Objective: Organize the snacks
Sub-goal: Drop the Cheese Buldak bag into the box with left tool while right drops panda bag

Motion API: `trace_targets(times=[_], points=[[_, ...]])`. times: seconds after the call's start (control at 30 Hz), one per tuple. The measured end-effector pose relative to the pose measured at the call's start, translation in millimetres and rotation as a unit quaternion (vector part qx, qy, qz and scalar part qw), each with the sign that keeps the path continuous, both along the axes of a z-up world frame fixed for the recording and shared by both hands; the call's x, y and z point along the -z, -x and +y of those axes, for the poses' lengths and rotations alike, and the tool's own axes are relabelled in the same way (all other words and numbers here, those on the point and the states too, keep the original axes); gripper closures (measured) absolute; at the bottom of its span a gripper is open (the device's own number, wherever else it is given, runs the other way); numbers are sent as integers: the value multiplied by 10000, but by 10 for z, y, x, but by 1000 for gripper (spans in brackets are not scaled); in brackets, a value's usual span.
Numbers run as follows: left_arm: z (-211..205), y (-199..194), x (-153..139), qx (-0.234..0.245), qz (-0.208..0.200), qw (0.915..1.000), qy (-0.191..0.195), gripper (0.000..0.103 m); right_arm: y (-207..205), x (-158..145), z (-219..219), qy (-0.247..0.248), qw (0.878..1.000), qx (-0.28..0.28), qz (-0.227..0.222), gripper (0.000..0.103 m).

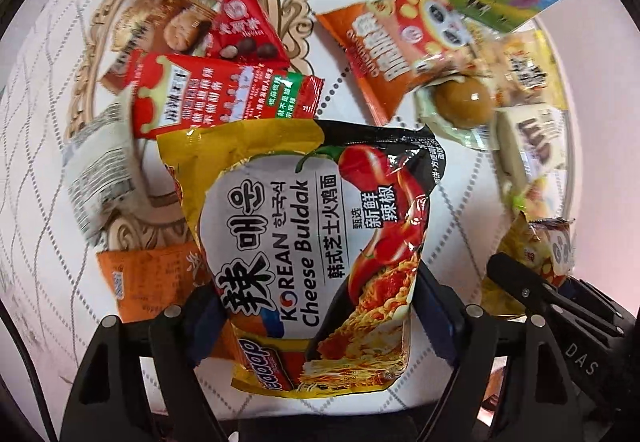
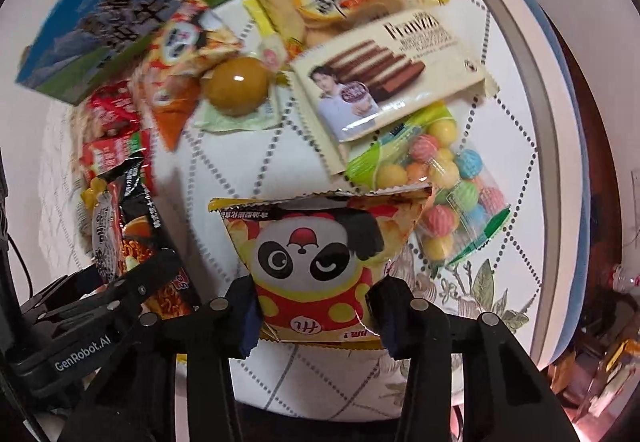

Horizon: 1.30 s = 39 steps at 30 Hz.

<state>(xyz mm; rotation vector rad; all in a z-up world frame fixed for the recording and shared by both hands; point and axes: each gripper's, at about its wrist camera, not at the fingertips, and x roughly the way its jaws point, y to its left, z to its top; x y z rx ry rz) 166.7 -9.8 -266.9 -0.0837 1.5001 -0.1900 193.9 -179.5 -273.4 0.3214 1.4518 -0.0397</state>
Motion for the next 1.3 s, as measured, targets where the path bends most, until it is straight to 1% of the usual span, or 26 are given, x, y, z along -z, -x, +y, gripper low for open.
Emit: trace_targets(times=[0.03,0.1,0.13,0.2,0.23,0.27,0.33,0.37,0.43,0.5,0.57,0.63,0.73,0.83,0.97,1.1,1.13,1.2,1.23,1.27,1.3], points=[[-7,5,-63,6,-25,10000,13,21,3,-84,19,-112,9999,-40,-31,55],[2,26,-325,-37,-161,9998,83,21,17,-272,10,-251,9995,-148,-135,55],[14,30,-473,-51,-254,9996,119,21,-12,-432,30,-331,9988,-250,-244,55],[54,8,-832,-129,-514,9983,247,21,-100,-709,13,-468,9971,-368,-468,55],[71,-36,-1078,-154,-688,9969,338,21,-172,-884,21,-539,9956,-460,-608,55],[77,-74,-1250,-156,-813,9958,385,21,-239,-999,-6,-589,9944,-502,-721,55],[68,-229,-1606,-124,-1064,9933,437,21,-456,-1355,-49,-688,9905,-623,-1011,55],[55,-364,-1807,-80,-1204,9915,485,21,-541,-1462,-109,-717,9891,-655,-1109,55],[50,-620,-2055,-96,-1404,9888,494,21,-843,-1735,-158,-779,9853,-704,-1345,55],[26,-989,-2230,-76,-1593,9865,385,21,-1156,-1889,-219,-695,9825,-746,-1558,55],[14,-1380,-2236,-166,-1654,9857,282,21,-1496,-1975,-205,-529,9815,-822,-1649,55],[2,-1838,-2157,-208,-1554,9875,180,21,-1903,-1921,-157,-493,9831,-884,-1525,55],[-53,-2355,-1854,-318,-1257,9915,57,21,-2430,-1717,-35,-348,9859,-1001,-1296,55],[-116,-2865,-1441,-372,-880,9954,25,21,-2918,-1444,47,-182,9881,-1122,-1033,55],[-207,-3190,-1060,-360,-432,9984,-27,21,-3440,-1016,134,-63,9904,-1208,-669,55],[-304,-3355,-759,-339,-91,9993,-125,21,-3715,-765,130,-85,9909,-1275,-422,55],[-308,-3373,-682,-340,-14,9993,-134,21,-3729,-723,102,-97,9909,-1284,-391,55],[-327,-3437,-604,-380,95,9992,-128,21,-3851,-613,85,-228,9901,-1355,-271,54],[-316,-3535,-522,-376,146,9991,-121,20,-3894,-561,85,-315,9899,-1374,-161,53],[-331,-3595,-481,-345,188,9992,-71,20,-3921,-541,125,-316,9897,-1388,-113,50],[-339,-3591,-461,-313,183,9993,-32,20,-3937,-510,119,-293,9891,-1440,-70,34]])
